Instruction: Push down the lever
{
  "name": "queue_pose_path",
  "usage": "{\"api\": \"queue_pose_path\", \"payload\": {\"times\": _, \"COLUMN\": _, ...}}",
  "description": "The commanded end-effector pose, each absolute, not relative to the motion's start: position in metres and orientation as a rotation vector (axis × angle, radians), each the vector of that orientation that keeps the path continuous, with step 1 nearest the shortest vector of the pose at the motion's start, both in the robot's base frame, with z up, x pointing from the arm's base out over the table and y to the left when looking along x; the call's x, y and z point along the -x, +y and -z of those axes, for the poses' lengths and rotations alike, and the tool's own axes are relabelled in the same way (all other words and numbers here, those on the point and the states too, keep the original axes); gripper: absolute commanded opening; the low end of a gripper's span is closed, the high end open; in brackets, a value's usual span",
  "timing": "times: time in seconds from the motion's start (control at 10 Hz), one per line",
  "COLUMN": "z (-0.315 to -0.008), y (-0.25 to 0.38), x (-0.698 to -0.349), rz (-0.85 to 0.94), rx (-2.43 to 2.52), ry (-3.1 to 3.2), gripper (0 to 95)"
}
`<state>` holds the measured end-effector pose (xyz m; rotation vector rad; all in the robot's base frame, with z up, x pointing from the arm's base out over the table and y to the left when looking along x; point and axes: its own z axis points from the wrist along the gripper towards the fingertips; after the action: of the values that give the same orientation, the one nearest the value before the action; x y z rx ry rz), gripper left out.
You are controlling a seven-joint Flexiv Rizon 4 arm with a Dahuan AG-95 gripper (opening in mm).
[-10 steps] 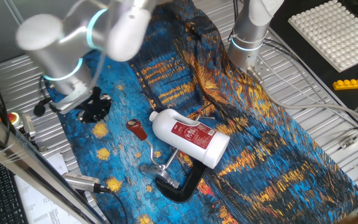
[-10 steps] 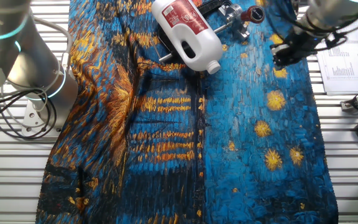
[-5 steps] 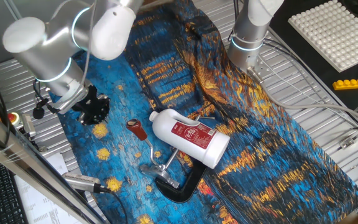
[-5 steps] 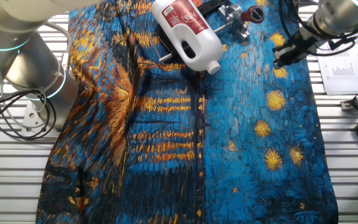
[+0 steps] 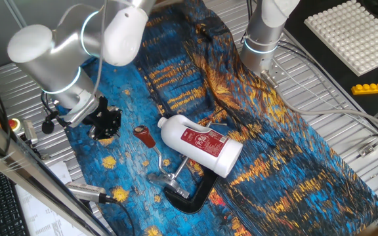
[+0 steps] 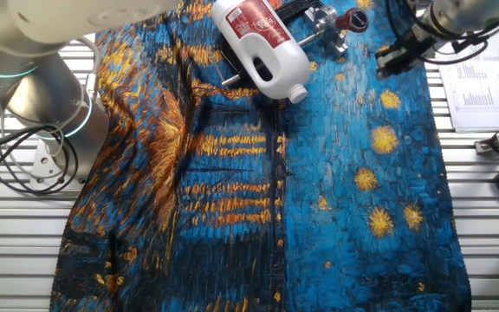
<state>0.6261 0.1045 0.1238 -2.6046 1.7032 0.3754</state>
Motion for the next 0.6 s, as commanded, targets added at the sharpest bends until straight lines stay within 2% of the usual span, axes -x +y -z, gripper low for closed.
{"api": "queue_pose_path", "payload": {"times": 0.1, "z": -0.121, "y": 0.11, "x": -0.617, "rz": -0.368, "rx": 2.601, "ry": 1.717, "gripper": 0.0}}
{"api": "queue_pose_path", "payload": {"times": 0.3, "z": -0.127, "y": 0.106, "x": -0.597, "rz": -0.344, "rx": 2.579, "ry": 1.738, "gripper": 0.0}}
{"api": "queue_pose_path", "payload": {"times": 0.6, "z": -0.131, "y": 0.106, "x": -0.595, "rz": -0.342, "rx": 2.573, "ry": 1.651, "gripper": 0.0}}
